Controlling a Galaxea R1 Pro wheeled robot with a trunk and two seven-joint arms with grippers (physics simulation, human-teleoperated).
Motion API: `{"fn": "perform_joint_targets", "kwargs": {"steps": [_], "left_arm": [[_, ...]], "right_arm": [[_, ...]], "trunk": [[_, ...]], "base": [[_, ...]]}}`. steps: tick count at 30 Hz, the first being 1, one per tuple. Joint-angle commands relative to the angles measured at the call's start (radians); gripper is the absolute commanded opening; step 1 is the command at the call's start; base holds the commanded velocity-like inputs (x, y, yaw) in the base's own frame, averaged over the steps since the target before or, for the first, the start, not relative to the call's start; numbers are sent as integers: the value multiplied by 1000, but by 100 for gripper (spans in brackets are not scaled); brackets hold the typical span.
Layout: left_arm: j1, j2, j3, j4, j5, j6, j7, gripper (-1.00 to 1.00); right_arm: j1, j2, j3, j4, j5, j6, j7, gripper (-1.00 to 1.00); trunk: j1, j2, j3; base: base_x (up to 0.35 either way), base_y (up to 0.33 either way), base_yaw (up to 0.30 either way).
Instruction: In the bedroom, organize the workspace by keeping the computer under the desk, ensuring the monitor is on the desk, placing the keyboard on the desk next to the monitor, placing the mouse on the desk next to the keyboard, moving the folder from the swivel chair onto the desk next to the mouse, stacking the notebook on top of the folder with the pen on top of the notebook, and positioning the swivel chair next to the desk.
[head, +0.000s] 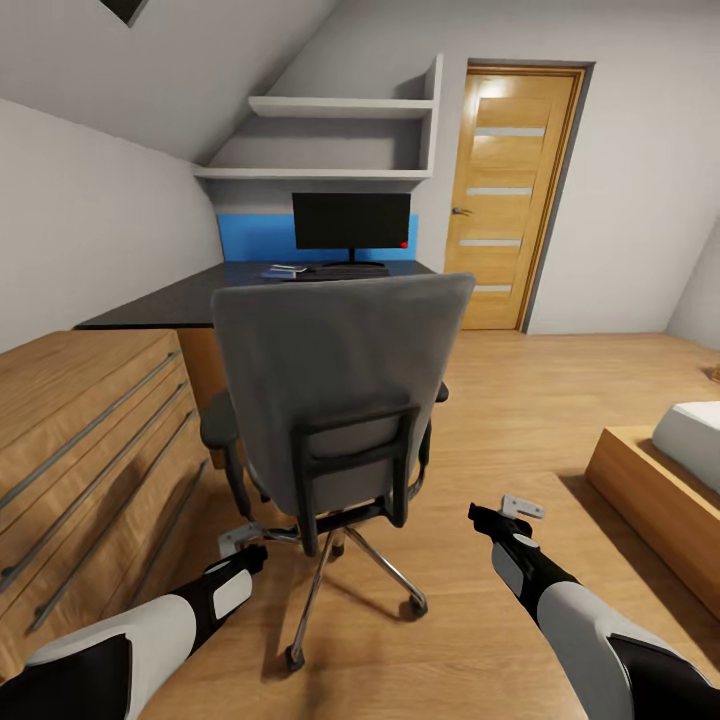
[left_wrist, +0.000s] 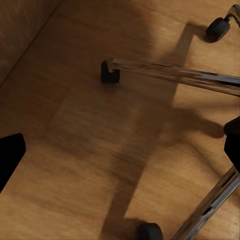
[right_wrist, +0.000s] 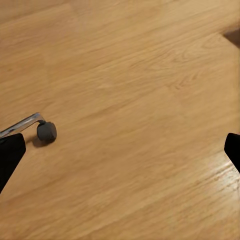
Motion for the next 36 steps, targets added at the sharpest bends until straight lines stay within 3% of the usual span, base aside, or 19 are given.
{"fn": "perform_joint_targets", "kwargs": {"steps": [1,17,28,36], "left_arm": [[0,1,-8,-3,9,-3,6,100],[0,4,-7,-1,11,-3,10,100],[0,29,-2,19,16,-7,16,100],[0,35,2,35,23,-13,17,100]], "right_arm": [[-1,0,0,1,-3,-4,-2,100],[-1,0,0,1,-3,-4,-2,100],[0,1,0,3,-4,-3,-2,100],[-1,-1,0,1,-3,-4,-2,100]], "trunk": [[0,0,-1],[0,0,-1],[0,0,-1],[0,0,-1]], "base": [[-38,3,0],[-161,101,0],[13,9,0],[153,0,0]]}}
